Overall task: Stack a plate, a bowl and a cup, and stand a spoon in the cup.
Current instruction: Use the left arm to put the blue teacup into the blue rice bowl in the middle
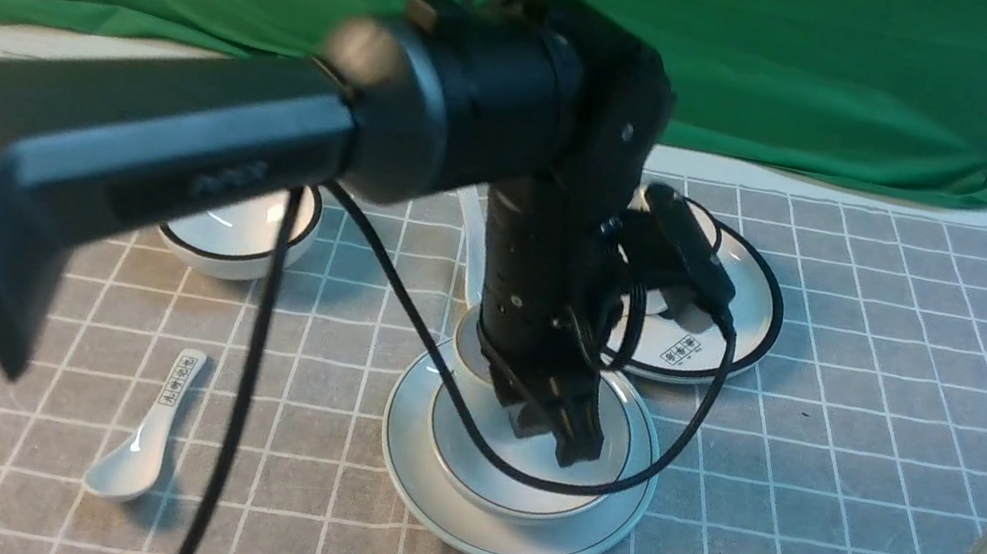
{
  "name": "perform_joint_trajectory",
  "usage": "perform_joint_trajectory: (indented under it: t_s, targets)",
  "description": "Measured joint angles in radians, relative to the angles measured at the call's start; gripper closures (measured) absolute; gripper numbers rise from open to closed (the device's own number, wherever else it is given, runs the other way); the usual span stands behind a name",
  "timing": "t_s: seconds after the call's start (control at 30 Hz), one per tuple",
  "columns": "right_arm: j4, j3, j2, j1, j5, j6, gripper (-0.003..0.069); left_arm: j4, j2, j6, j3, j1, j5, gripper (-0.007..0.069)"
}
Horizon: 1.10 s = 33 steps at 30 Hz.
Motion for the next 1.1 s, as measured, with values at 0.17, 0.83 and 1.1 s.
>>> perform_joint_trajectory:
  t_s: [0.17, 0.83, 1.1]
  targets:
    - [0.0, 0.004, 0.0, 0.0, -0.002, 0.0, 0.0496, 0.0, 0.025, 0.001, -0.007, 0.001, -0.034, 0.0594]
    - [-0.002, 0.037, 0.0, 0.0, -0.017, 0.0, 0.0484, -0.027, 0.062, -0.002, -0.014, 0.001, -0.054, 0.0517]
    - [-0.002, 0.038, 0.0, 0.0, -0.027, 0.0, 0.0479, -0.023, 0.034, -0.065, -0.014, 0.001, -0.052, 0.0299]
